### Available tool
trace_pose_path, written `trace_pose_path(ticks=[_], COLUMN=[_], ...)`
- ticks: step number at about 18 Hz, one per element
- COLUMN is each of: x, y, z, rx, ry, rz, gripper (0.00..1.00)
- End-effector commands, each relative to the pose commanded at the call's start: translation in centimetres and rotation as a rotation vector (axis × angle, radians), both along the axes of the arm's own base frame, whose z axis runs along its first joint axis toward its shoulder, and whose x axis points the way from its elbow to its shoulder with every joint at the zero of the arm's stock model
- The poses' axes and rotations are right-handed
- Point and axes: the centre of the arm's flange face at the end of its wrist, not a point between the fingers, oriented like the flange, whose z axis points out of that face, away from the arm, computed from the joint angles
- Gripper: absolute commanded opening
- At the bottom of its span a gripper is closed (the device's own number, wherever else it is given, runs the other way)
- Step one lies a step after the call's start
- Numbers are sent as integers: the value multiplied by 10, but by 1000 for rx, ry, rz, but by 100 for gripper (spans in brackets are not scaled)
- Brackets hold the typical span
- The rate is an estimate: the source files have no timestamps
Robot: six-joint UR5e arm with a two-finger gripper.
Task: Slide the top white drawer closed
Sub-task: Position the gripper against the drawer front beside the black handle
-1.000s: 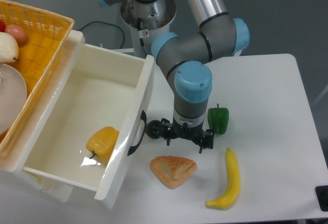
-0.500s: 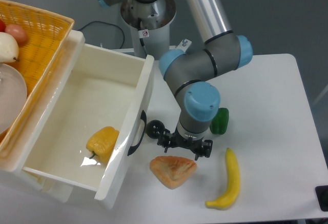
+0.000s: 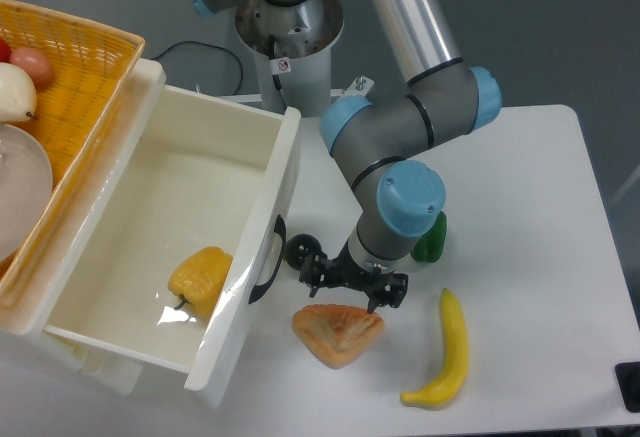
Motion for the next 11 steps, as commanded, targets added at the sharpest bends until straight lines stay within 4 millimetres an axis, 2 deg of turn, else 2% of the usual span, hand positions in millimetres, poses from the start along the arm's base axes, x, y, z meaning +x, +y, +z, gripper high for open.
trace_pose_path(ticks=[3,11], x=[7,8], y=[5,3], z=[1,7], rx=[0,15], ry=[0,-11], rz=[-11,-10], gripper=[100,100])
